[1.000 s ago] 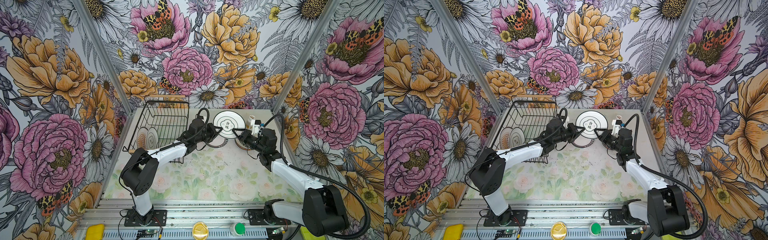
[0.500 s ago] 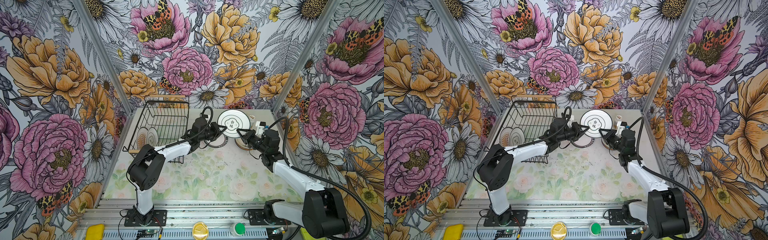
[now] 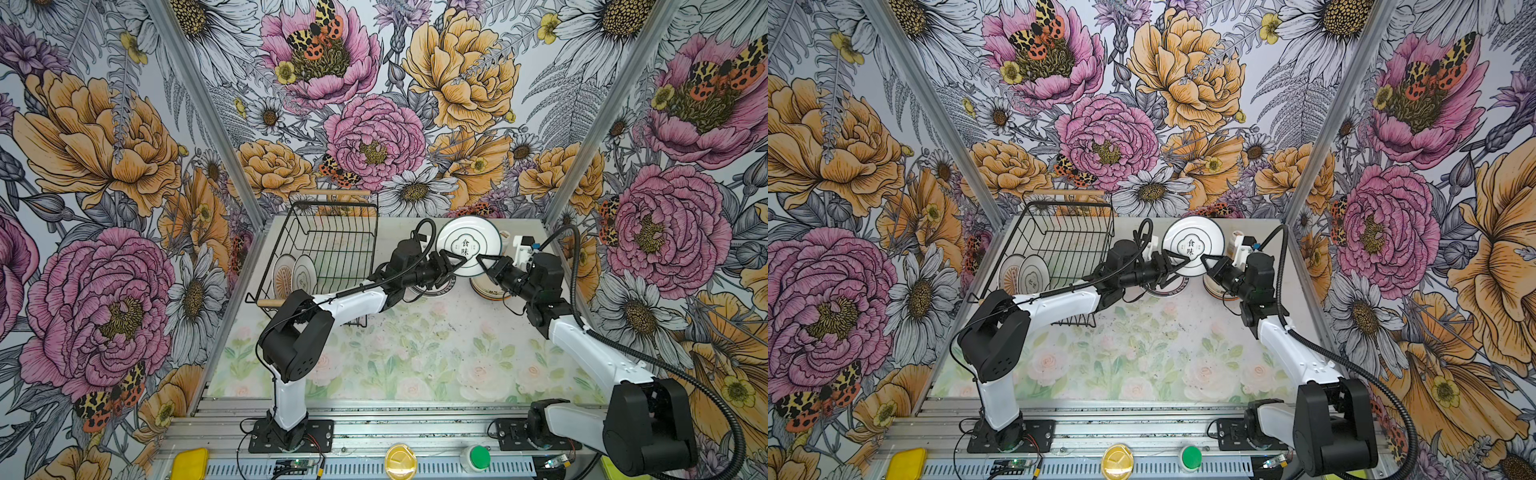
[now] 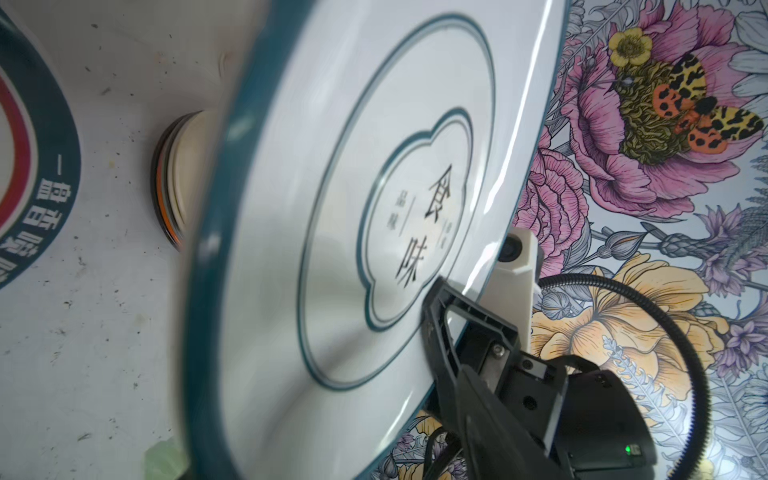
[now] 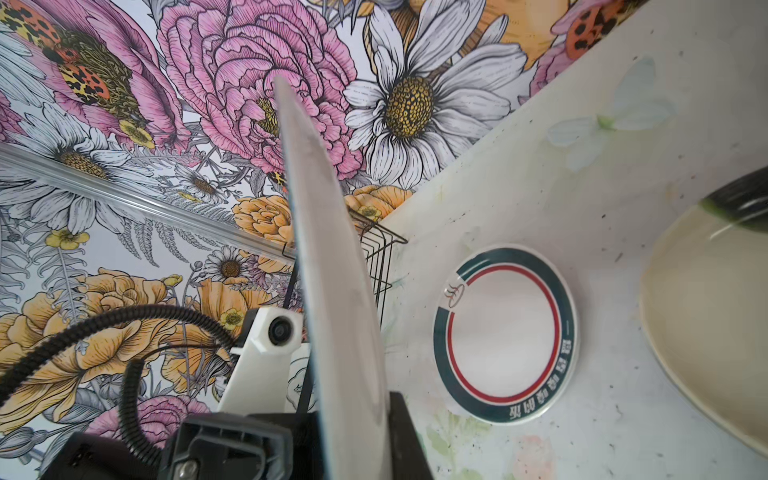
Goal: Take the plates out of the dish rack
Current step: 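Carry the plate upright with the right gripper while the left returns to the rack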
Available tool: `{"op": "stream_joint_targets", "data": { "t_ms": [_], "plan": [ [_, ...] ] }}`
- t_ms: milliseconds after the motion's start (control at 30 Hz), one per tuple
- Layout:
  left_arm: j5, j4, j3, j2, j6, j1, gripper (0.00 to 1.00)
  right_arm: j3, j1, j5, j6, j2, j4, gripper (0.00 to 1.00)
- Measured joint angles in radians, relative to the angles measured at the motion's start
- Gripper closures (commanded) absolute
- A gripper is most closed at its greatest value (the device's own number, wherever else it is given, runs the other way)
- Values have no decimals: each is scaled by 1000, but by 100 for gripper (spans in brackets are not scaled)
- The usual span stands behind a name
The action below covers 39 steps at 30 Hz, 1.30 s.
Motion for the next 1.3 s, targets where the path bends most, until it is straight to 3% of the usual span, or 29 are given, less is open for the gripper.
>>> {"op": "stream_joint_targets", "data": {
  "t_ms": [67,133,333,567,733,900,1067,1300],
  "plan": [
    [2,-31,-16,-45,26,0,20,82,-6,24,-71,13,-53,100],
    [1,-71,-34,-102,59,3,1,170,-11,56,-154,23,-99,100],
    [-62,-343,-61,-281,237,30,1,377,-12,215,-430,30,-197,100],
    [-372,-690,-114,-577,421,98,1,400,-9,464,-607,17,-252,100],
    [-581,-810,-214,-807,484,179,1,351,-5,583,-565,-15,-344,100],
    [-724,-929,-230,-906,536,281,1,287,2,586,-434,-41,-494,100],
    [-787,-1046,-230,-891,568,409,1,254,10,488,-294,-41,-636,100],
    [-777,-1114,-241,-835,608,552,1,209,79,370,-127,-22,-700,100]
  ]
}}
